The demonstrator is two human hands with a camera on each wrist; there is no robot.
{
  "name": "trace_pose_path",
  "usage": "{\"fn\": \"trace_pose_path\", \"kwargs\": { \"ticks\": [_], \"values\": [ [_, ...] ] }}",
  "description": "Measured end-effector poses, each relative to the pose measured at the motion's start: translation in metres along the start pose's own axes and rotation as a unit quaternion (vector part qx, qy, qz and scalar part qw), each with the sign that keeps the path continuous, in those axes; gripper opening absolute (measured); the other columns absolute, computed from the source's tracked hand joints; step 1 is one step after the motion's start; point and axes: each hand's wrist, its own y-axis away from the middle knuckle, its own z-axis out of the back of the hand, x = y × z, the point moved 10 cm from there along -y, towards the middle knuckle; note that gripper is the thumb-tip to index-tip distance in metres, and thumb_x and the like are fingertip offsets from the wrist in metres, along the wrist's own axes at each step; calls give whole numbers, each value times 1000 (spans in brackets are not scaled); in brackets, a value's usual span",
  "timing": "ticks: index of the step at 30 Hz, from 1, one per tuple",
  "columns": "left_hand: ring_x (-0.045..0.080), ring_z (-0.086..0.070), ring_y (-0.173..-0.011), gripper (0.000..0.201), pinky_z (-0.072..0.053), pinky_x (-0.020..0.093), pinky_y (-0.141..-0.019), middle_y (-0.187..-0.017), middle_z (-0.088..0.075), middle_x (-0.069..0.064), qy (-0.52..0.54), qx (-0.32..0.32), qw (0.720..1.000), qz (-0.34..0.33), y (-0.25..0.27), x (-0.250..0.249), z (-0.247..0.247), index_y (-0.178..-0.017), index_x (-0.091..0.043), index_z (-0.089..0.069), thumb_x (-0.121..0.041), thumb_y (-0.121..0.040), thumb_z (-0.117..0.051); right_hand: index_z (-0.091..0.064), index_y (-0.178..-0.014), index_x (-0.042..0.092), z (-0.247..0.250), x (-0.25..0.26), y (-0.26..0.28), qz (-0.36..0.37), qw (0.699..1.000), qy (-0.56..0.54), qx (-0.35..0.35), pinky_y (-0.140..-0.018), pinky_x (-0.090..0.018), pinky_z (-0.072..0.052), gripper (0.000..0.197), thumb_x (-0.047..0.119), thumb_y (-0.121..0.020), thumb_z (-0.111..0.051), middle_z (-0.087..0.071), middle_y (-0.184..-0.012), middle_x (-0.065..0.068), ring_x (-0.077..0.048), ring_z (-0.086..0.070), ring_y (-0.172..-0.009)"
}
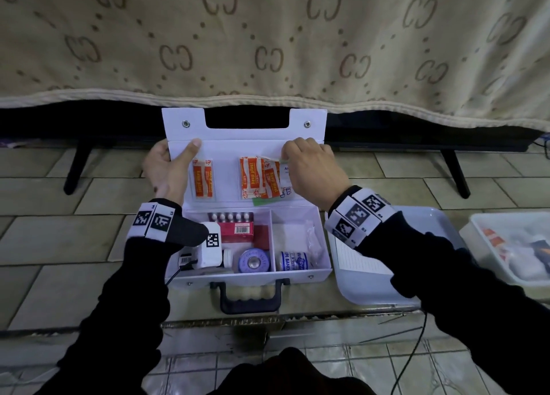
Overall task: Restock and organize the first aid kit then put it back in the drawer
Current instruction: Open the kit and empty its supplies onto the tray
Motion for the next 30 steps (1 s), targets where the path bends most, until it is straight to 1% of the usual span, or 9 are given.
{"fn": "trace_pose_path", "kwargs": {
  "ticks": [5, 11, 14, 18, 20, 22, 24, 27, 30],
  "values": [
    [15, -67, -91, 36, -55, 26, -78, -105, -69, 5, 3, 1, 1000, 2, 1, -1, 0, -109, -6, -62, -19, -78, -75, -47, -108, 9, 8, 2, -8, 4, 999, 27, 41, -79, -36, -26, 19, 12, -91, -40, -53, -107, -9, -29, -47, -98],
    [13, -68, -87, 24, -55, 27, -77, -101, -69, 3, 10, 4, 1000, 3, 3, -1, 0, -98, -14, -61, -18, -79, -74, -44, -93, 19, 6, -5, -22, -6, 994, -1, 107, -86, -39, -25, 10, 11, -89, -40, -60, -99, -8, -27, -45, -103],
    [14, -68, -88, 25, -55, 28, -77, -100, -69, 3, 10, 4, 1000, 6, 2, -1, 0, -99, -13, -61, -18, -78, -75, -52, -106, 20, 7, -14, -28, -26, 991, -62, 117, -85, -37, -23, 25, 6, -89, -40, -61, -106, -3, -23, -48, -105],
    [9, -67, -84, 27, -55, 23, -73, -100, -69, 1, 2, 10, 1000, 3, 2, -1, -2, -102, -12, -63, -19, -79, -74, -58, -116, 16, 10, -22, -33, -50, 983, -134, 116, -99, -43, -36, 29, 6, -92, -46, -56, -119, -3, -24, -50, -112],
    [9, -67, -84, 30, -55, 22, -73, -101, -69, 2, -1, 13, 1000, -2, 3, -2, -2, -105, -9, -63, -19, -79, -74, -63, -111, 11, 23, -26, -37, -51, 978, -188, 67, -93, -34, -42, 25, 7, -91, -49, -61, -116, -7, -25, -55, -109],
    [13, -67, -88, 32, -55, 25, -75, -103, -69, 3, -6, 17, 1000, -3, 3, -2, -2, -107, -8, -63, -20, -79, -73, -65, -107, 5, 43, -33, -37, -59, 965, -254, -7, -77, -20, -38, 22, 5, -90, -51, -66, -102, -8, -24, -58, -100],
    [16, -68, -92, 34, -55, 28, -78, -105, -69, 4, -9, 20, 1000, -1, 2, -1, -2, -108, -6, -63, -21, -79, -73, -65, -108, 4, 61, -47, -32, -84, 951, -290, -71, -69, -16, -33, 22, 5, -89, -53, -65, -90, -3, -22, -57, -94],
    [17, -68, -96, 38, -55, 30, -81, -107, -69, 5, -9, 22, 1000, 0, 0, 1, -2, -111, -4, -63, -22, -79, -74, -63, -108, 11, 77, -80, -18, -138, 912, -357, -152, -74, -22, -44, 23, 7, -86, -57, -63, -91, -6, -19, -60, -89],
    [18, -67, -98, 37, -55, 35, -86, -107, -69, 5, -11, 27, 1000, 2, -3, 3, -1, -110, -6, -63, -24, -79, -74, -52, -100, 21, 82, -126, 14, -206, 871, -395, -209, -70, -27, -46, 22, 6, -84, -57, -57, -80, -2, -21, -59, -81]
  ]
}}
